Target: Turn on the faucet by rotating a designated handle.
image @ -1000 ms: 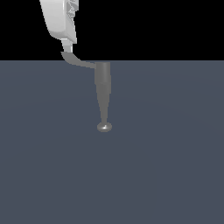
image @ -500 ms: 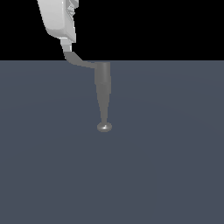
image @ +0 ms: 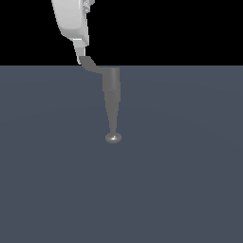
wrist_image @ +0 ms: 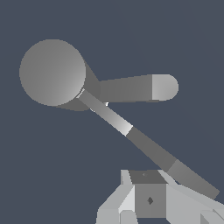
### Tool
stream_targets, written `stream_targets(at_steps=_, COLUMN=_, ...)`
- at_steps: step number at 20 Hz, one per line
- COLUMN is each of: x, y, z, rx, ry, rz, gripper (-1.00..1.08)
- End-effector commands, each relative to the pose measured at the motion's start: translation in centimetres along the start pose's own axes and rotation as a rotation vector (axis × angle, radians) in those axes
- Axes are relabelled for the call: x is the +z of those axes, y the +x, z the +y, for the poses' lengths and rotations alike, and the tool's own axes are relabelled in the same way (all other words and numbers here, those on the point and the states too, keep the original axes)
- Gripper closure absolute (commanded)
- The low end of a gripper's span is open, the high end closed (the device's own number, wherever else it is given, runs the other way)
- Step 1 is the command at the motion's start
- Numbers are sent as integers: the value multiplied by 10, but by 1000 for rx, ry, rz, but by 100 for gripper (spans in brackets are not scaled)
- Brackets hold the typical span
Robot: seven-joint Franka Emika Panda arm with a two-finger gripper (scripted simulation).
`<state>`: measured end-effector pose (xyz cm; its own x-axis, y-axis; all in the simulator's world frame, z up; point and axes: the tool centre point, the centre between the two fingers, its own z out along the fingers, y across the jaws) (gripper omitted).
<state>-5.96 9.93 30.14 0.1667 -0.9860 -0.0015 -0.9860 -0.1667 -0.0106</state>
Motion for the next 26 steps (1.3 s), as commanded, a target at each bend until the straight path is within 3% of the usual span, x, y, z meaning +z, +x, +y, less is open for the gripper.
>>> stream_targets(at_steps=1, x=1, y=14, z=10, rx=12, ry=-6, rz=1, gripper=108)
stream_targets(at_steps=9, x=2, y=37, z=34, rx=12, ry=-10, rz=1, gripper=108)
stream_targets(at_steps=11, x=0, y=29, z=29, rx=3, ry=-2, rz=1, gripper=108)
stream_targets(at_steps=26, x=2, y=121, z=33, rx=12, ry=-10, rz=2, gripper=108)
